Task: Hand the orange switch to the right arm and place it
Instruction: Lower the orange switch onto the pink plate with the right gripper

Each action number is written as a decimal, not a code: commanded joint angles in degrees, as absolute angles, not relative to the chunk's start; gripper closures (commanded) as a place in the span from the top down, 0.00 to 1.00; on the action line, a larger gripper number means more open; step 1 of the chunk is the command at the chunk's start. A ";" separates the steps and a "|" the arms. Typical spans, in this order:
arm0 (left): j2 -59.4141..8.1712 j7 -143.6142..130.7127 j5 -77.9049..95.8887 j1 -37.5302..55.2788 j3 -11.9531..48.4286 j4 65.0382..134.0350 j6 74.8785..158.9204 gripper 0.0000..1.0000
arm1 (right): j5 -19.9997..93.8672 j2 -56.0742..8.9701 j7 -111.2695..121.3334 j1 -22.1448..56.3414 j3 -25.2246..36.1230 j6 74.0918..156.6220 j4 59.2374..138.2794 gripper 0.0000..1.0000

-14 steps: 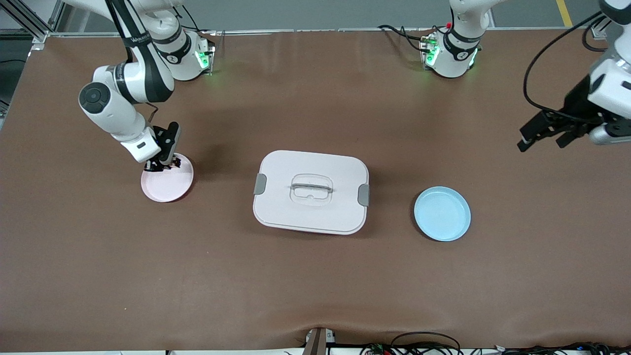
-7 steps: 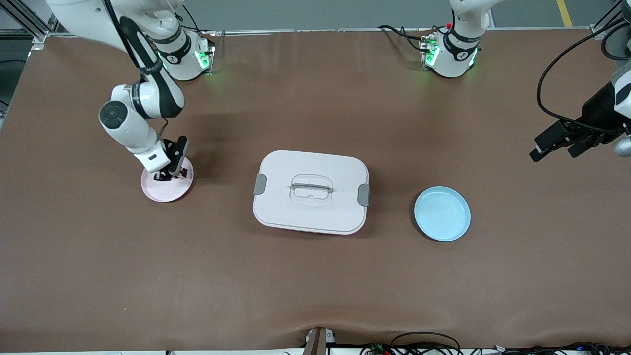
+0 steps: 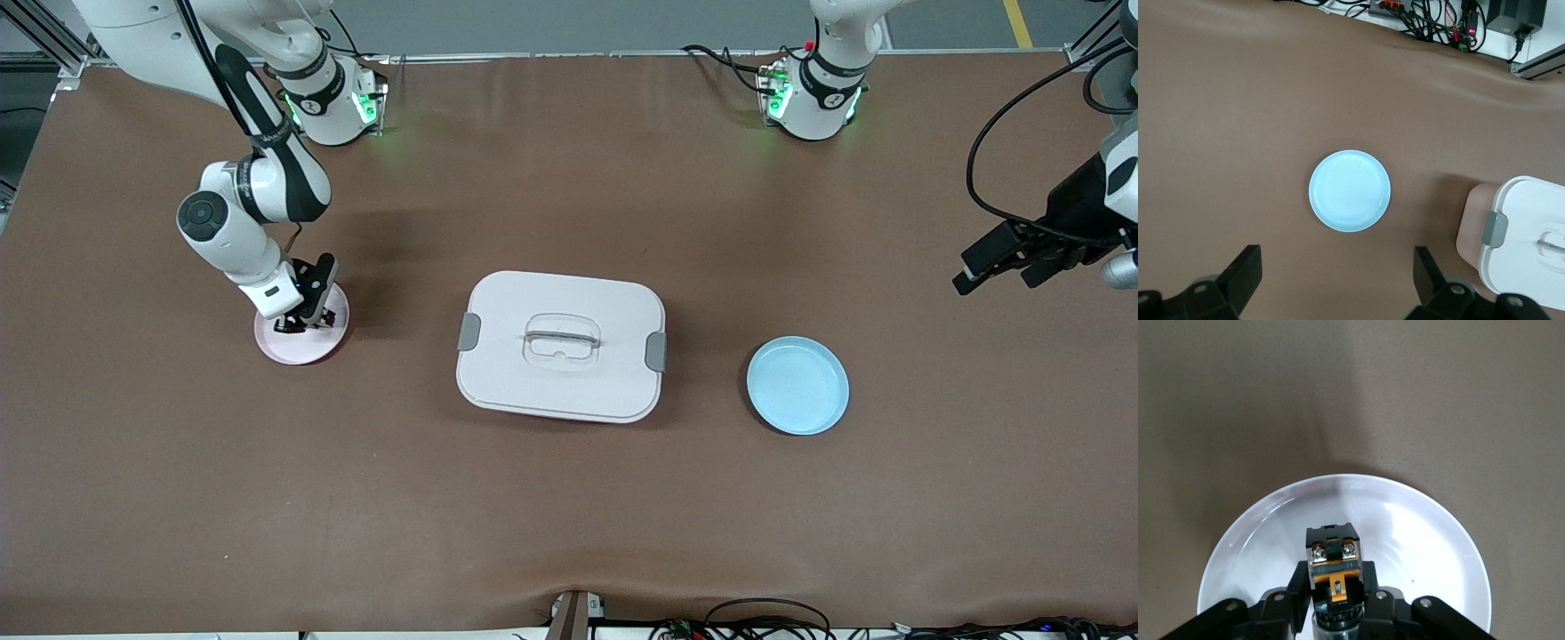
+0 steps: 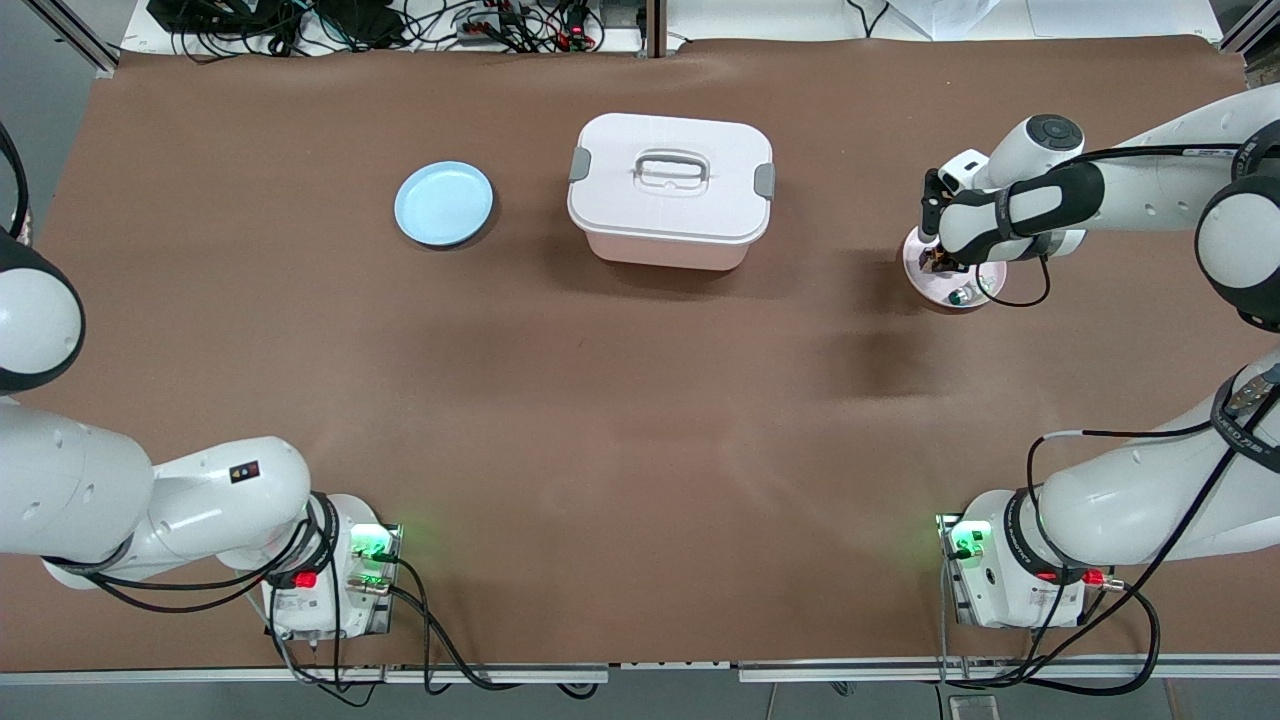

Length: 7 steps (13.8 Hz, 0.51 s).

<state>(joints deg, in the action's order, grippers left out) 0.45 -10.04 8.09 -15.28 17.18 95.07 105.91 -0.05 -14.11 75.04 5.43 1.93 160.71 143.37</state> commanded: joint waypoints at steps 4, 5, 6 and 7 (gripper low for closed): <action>-0.88 -9.84 6.77 4.04 -2.19 92.37 104.41 1.00 | -0.17 -16.00 73.92 3.25 0.97 160.58 142.21 1.00; -0.88 -9.84 6.85 4.04 -2.20 92.37 104.41 1.00 | -0.09 -16.00 73.83 3.16 0.97 160.58 142.21 1.00; -0.88 -9.84 6.77 3.96 -2.20 92.37 104.33 1.00 | -0.17 -15.91 73.83 3.34 0.88 160.32 142.03 1.00; -0.88 -9.93 6.33 3.96 -2.20 92.37 104.41 1.00 | -0.09 -15.82 72.87 3.25 0.79 160.23 141.94 1.00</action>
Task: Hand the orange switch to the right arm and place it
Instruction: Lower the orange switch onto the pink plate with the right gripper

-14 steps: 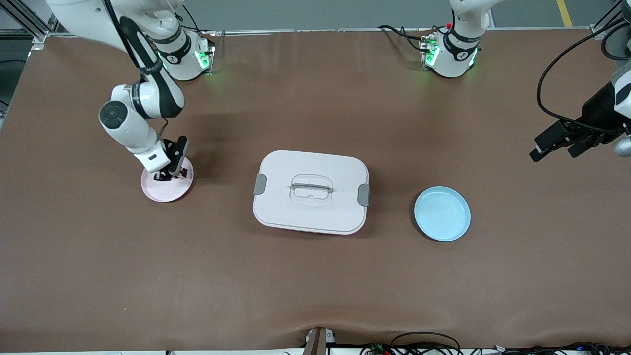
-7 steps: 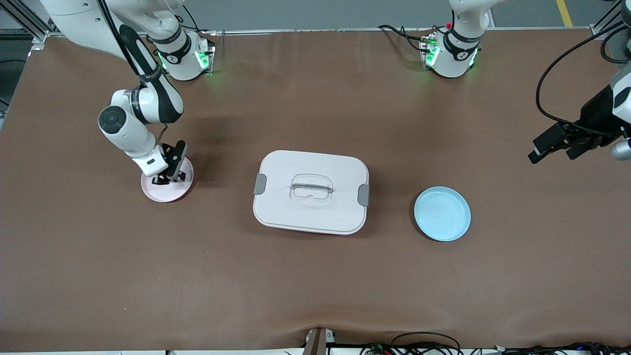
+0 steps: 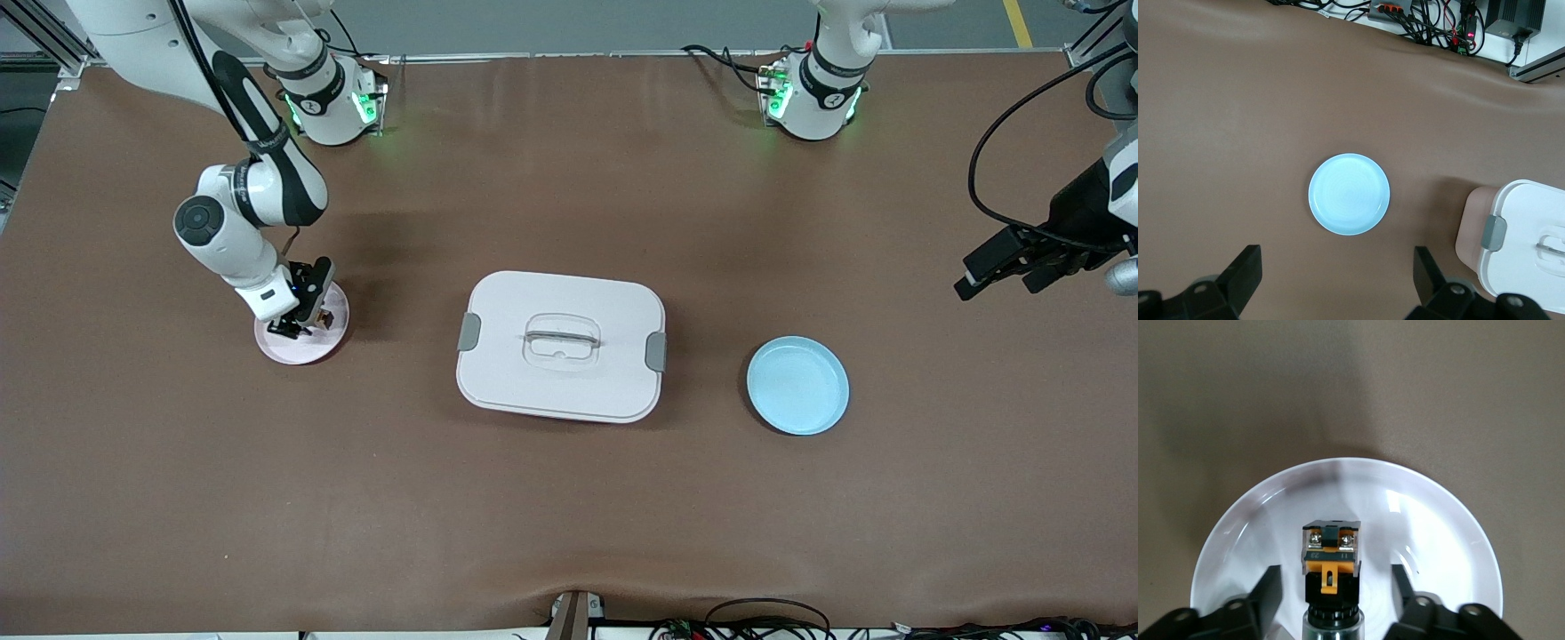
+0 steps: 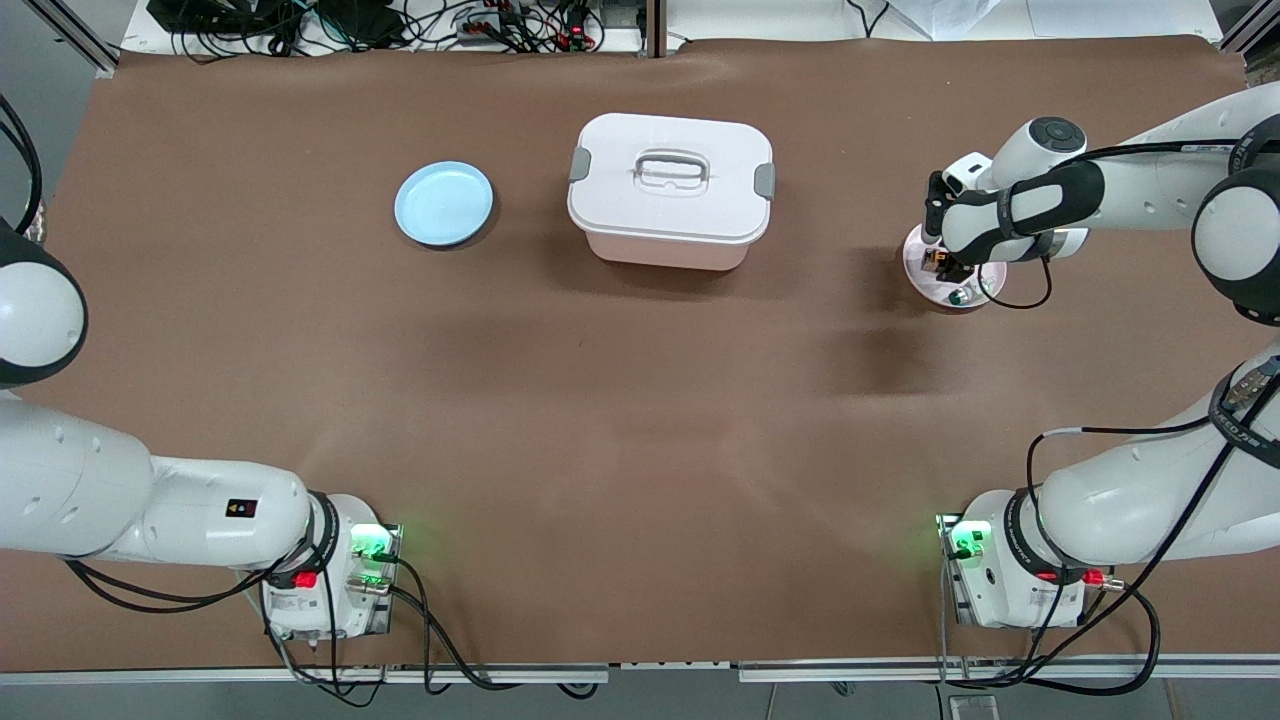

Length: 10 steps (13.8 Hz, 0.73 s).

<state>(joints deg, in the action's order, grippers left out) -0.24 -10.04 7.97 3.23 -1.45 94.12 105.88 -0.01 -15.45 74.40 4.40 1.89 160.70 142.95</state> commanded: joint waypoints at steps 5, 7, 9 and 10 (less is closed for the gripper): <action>-0.79 -9.93 5.10 4.04 -1.93 92.46 104.33 1.00 | -0.09 -13.72 69.00 3.87 0.09 150.50 138.97 1.00; -0.70 -10.02 5.10 4.31 -1.32 92.37 104.06 1.00 | 2.62 -12.05 68.91 4.48 -0.09 143.65 136.33 1.00; -0.09 -9.93 3.79 4.04 -0.18 92.20 102.84 1.00 | 5.61 -10.64 66.90 5.53 0.00 134.08 132.30 1.00; -0.09 -9.84 2.91 4.04 0.09 91.59 101.35 1.00 | 5.62 -10.03 63.93 5.89 0.00 129.07 129.67 1.00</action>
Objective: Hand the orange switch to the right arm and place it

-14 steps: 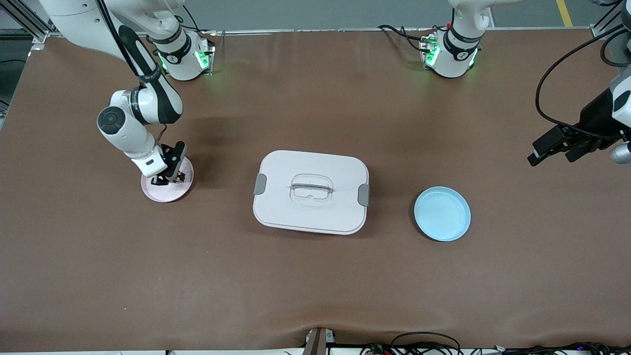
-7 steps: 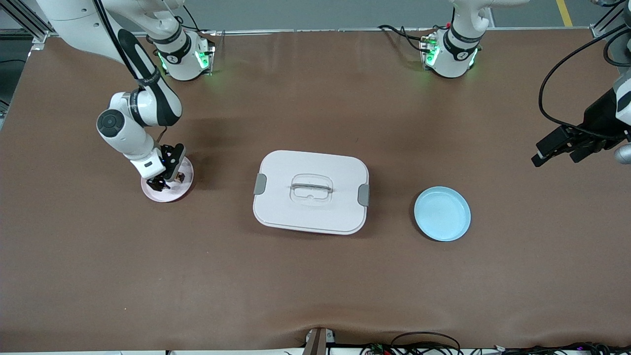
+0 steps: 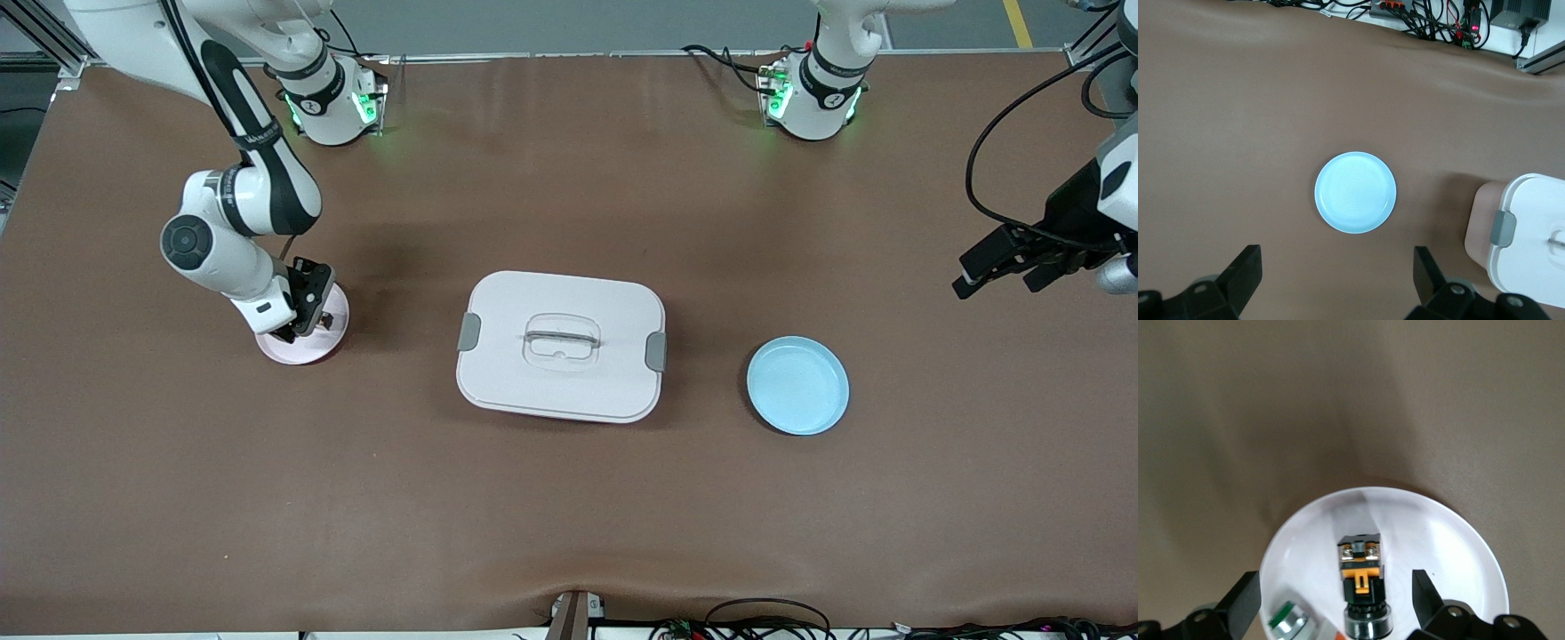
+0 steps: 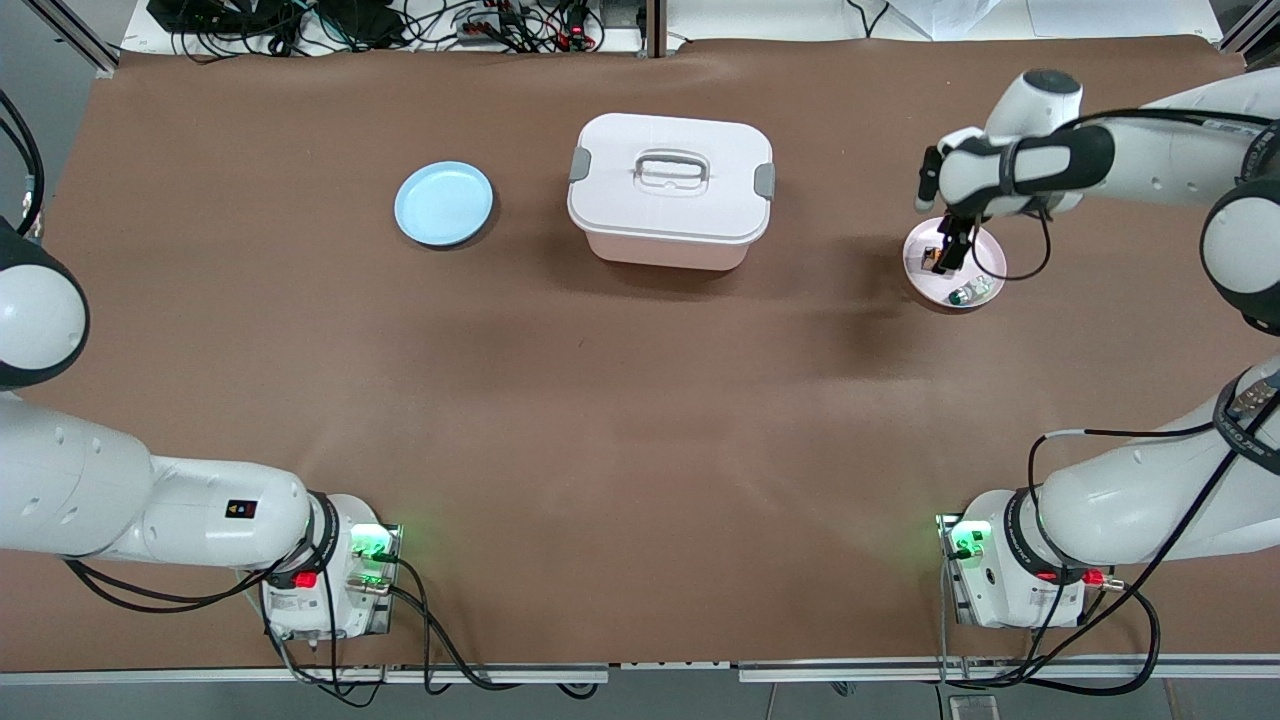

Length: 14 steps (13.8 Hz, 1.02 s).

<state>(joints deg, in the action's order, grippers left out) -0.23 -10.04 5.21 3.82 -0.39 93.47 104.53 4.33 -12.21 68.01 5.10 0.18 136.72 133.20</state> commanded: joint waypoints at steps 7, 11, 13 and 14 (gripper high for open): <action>1.66 -8.09 1.93 3.52 0.00 91.40 95.19 1.00 | 4.66 -10.02 37.64 9.58 0.17 92.94 106.29 1.00; 3.87 -7.73 2.02 3.34 0.00 94.84 98.17 1.00 | 4.39 -10.11 30.09 7.22 0.79 80.10 97.05 1.00; 2.91 -7.91 1.93 3.51 0.00 93.18 98.00 1.00 | 4.39 -10.11 24.64 5.89 0.70 75.69 94.06 1.00; 2.55 -7.04 1.93 3.60 -0.09 92.47 97.91 1.00 | 4.39 -10.11 22.43 5.80 0.79 74.02 93.09 1.00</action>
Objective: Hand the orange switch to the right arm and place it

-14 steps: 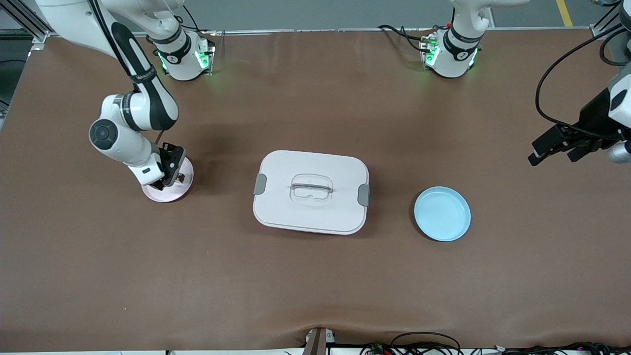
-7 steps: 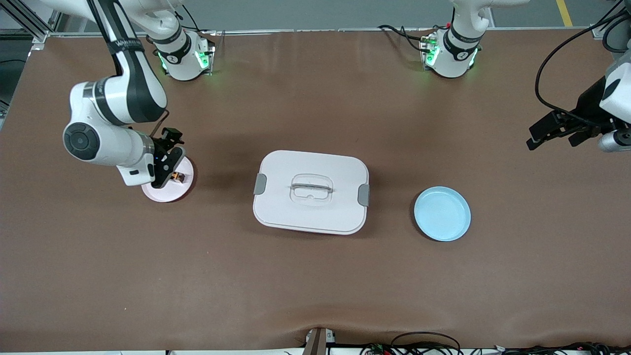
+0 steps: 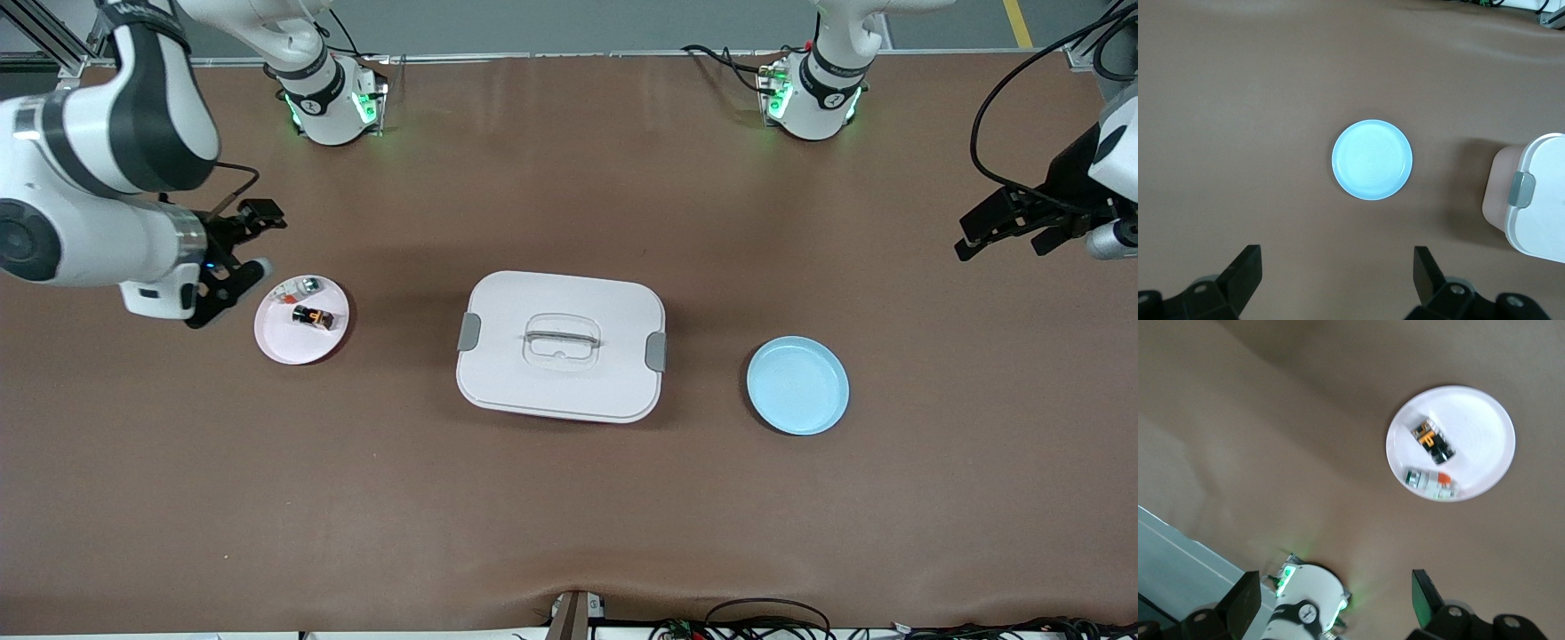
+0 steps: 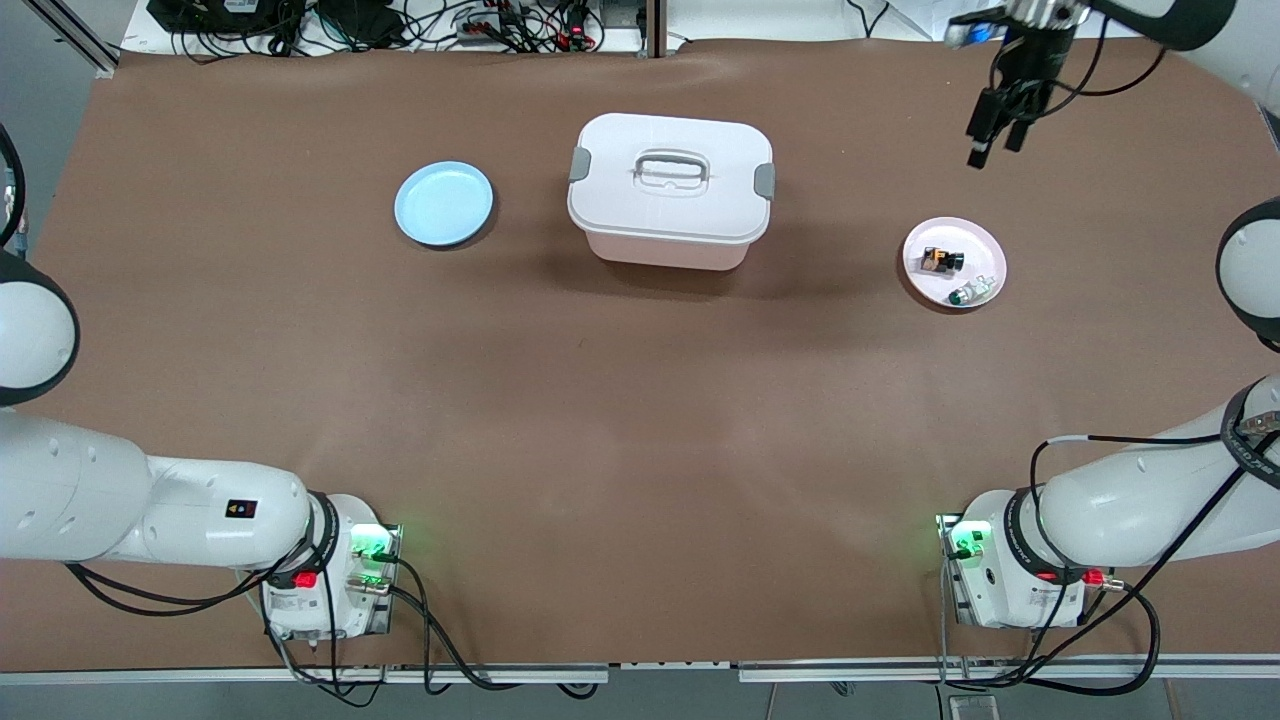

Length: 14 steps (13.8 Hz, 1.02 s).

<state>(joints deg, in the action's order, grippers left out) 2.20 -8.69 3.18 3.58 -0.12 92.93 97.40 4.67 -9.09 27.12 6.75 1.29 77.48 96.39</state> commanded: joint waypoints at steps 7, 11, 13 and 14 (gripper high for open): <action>2.11 -4.83 2.29 4.04 0.00 91.23 92.30 1.00 | 4.48 -10.02 5.65 5.45 0.79 63.65 86.23 1.00; 2.11 -5.36 2.20 3.60 0.00 91.23 90.62 1.00 | 4.39 -10.11 4.83 4.49 0.88 61.79 84.46 1.00; 2.11 -5.36 2.02 3.78 0.00 91.32 90.62 1.00 | 4.57 -10.11 4.92 3.00 0.79 61.70 82.72 1.00; 2.11 -5.36 2.02 3.87 -0.09 91.32 90.53 1.00 | 4.48 -10.11 4.83 2.03 0.88 61.44 81.31 1.00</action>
<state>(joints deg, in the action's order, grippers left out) 2.20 -5.54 3.18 3.73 -0.09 92.31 91.93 4.60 -9.26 5.75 4.30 1.40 63.13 85.27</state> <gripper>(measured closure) 0.000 0.000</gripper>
